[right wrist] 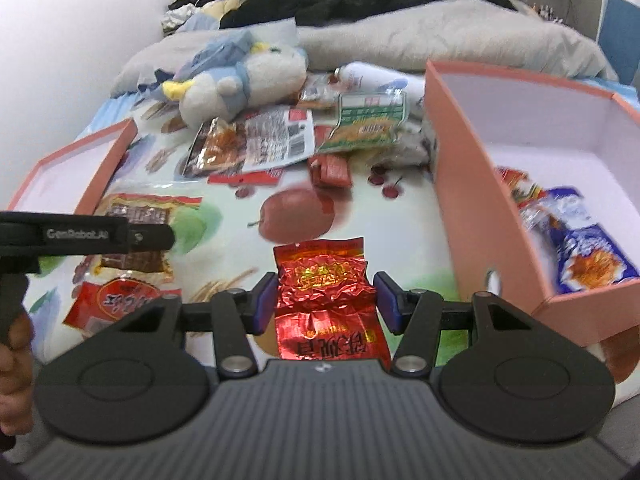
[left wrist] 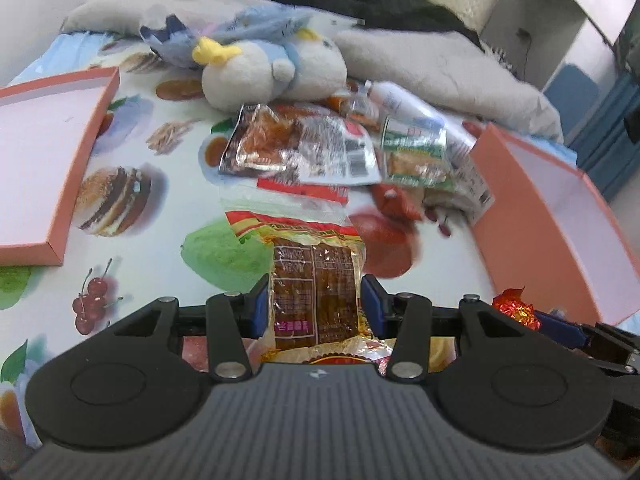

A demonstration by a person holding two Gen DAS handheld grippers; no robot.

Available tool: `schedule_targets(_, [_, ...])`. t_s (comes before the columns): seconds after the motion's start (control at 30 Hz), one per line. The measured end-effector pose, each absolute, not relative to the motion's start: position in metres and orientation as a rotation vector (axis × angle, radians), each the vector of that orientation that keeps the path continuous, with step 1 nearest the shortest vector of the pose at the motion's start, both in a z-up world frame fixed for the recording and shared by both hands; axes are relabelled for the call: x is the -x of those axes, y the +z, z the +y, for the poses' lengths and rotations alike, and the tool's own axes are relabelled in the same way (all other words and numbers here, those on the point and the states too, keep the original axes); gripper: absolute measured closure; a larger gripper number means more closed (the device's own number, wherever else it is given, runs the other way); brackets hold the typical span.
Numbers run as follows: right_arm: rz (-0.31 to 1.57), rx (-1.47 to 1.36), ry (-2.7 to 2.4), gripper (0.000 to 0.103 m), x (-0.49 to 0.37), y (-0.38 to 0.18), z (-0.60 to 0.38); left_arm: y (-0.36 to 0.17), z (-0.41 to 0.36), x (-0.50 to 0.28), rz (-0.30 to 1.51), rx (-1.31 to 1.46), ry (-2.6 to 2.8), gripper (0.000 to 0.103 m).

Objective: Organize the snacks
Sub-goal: 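Grasp the red foil packet with the right tool while the left tool grasps the brown strip pack, then carry the red foil packet and brown strip pack over the pink box with both tools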

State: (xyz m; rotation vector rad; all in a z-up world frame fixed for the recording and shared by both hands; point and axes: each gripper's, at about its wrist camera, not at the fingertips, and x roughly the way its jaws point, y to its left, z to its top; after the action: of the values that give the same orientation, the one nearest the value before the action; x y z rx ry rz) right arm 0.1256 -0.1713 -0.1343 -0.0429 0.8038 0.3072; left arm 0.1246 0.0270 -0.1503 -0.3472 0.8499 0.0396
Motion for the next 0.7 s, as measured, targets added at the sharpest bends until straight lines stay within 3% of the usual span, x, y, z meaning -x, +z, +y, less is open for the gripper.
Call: schedule_targets(0.7, [0.556, -0.011, 0.266, 0.048, -0.133, -0.012, -0.215, -0.02, -0.035, -0.147, 0.617, 0.301, -0.147, 0.051])
